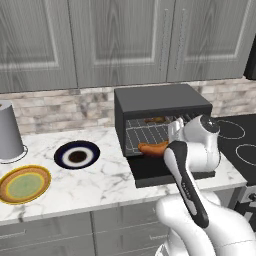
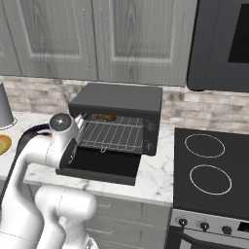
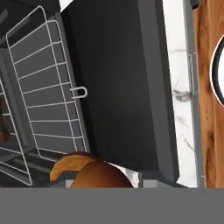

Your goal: Open the toaster oven door. Place the hotdog bun on the bottom rack in the toaster oven and place the chicken drumstick on the top rack.

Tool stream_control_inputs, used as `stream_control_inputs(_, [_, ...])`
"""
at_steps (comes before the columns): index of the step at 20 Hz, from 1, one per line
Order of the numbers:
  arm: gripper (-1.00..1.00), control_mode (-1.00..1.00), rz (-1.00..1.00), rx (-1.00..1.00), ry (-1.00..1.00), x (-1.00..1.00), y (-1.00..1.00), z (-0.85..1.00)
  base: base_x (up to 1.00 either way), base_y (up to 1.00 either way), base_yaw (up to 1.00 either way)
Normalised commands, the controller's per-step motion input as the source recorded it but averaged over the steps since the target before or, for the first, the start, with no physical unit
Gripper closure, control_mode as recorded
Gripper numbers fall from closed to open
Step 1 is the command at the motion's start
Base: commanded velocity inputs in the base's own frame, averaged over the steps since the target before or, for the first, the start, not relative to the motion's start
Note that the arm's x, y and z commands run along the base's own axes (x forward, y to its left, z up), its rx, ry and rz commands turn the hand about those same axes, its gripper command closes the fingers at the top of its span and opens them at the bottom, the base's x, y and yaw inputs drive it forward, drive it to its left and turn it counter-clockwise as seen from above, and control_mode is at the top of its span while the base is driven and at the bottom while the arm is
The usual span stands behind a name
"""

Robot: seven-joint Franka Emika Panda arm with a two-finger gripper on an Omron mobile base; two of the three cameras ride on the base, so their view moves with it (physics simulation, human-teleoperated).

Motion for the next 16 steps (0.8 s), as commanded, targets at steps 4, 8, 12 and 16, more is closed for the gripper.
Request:
stream_control_inputs(4, [1.0,-1.0,-0.02,-0.12,-0.04,0.54,-0.28,-0.23,0.0,0.0,0.0])
stream_control_inputs(8, [1.0,-1.0,0.0,-0.16,-0.07,0.43,-0.31,-0.06,0.0,0.0,0.0])
stream_control_inputs(12, [1.0,-1.0,0.0,-0.11,-0.1,0.29,-0.25,-0.02,0.0,0.0,0.0])
stream_control_inputs(16, [1.0,-1.0,-0.01,-0.01,-0.03,0.22,-0.39,-0.29,0.0,0.0,0.0])
